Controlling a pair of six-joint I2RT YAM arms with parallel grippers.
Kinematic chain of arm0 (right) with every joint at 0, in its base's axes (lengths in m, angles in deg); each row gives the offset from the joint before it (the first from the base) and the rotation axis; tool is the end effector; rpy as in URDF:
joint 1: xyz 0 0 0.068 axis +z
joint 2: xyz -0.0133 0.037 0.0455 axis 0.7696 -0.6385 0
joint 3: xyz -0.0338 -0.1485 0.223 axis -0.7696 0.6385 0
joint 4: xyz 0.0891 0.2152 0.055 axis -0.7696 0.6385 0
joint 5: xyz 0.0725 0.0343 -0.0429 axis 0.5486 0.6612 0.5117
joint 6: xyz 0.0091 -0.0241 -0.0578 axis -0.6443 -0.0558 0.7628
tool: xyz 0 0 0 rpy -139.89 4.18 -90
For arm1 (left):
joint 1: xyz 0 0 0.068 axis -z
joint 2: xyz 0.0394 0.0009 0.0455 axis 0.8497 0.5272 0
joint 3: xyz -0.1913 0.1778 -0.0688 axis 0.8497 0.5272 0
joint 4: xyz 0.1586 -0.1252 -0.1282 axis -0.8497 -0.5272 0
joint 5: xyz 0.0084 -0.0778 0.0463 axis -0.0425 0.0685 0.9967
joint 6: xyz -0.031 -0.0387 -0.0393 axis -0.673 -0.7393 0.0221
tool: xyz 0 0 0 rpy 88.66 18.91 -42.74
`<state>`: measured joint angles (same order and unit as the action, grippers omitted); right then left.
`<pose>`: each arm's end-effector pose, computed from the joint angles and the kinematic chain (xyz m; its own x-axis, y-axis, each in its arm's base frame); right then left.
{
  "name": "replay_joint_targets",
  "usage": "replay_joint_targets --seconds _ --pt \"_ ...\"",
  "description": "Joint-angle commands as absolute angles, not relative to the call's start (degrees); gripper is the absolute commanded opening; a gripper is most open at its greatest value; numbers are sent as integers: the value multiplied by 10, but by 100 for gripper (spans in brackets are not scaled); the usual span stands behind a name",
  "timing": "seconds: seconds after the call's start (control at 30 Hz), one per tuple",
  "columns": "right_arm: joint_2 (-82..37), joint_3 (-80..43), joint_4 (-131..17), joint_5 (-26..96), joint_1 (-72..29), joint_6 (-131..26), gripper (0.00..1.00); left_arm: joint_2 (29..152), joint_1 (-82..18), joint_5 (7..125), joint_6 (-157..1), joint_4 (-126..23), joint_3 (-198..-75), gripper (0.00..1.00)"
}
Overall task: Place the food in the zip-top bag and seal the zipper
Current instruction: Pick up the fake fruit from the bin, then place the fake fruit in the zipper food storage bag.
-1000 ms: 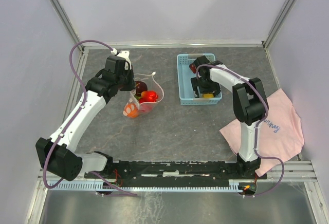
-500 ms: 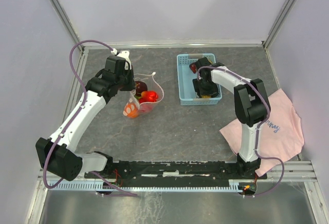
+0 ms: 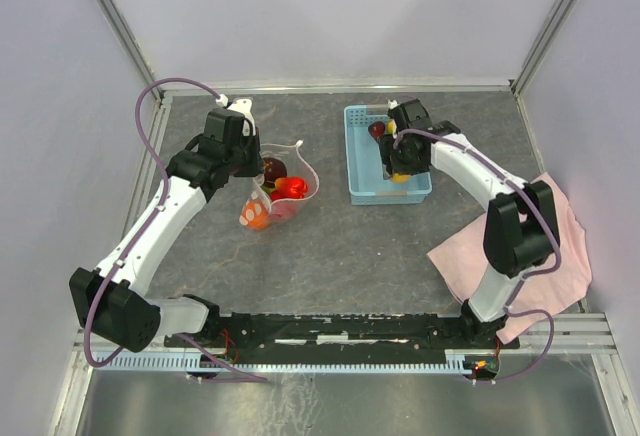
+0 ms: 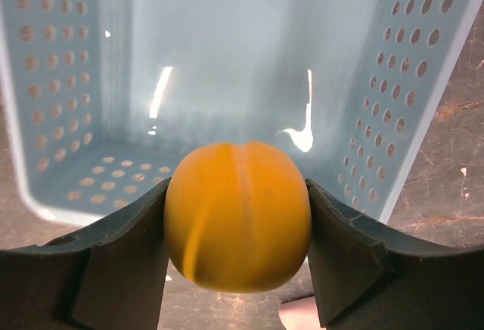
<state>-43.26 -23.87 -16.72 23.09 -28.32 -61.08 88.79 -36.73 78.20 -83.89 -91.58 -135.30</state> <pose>0.3349 0.1313 0.2389 -0.8787 -0.0721 -0.4720 -0.1136 0.9917 0.0600 0.2460 -0.0929 0.3340 -0.6698 -0.0546 -0.7405 0.1207 0.9760 -0.1812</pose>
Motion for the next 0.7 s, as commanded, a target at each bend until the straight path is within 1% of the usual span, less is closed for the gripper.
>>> replay_joint_targets --seconds 0.0,0.3,0.53,0.67 --pt "-354 -219 -211 249 -257 -618 63 887 -371 775 -824 -904 -1356 3" --pt "-267 -195 -285 271 -159 -631 63 887 -371 767 -823 -903 -1356 3" --pt "-249 -183 -367 294 -83 -652 62 881 -371 756 -821 -899 -1354 3" --pt "-247 -185 -393 296 -61 -659 62 880 -371 754 -820 -898 -1355 3"
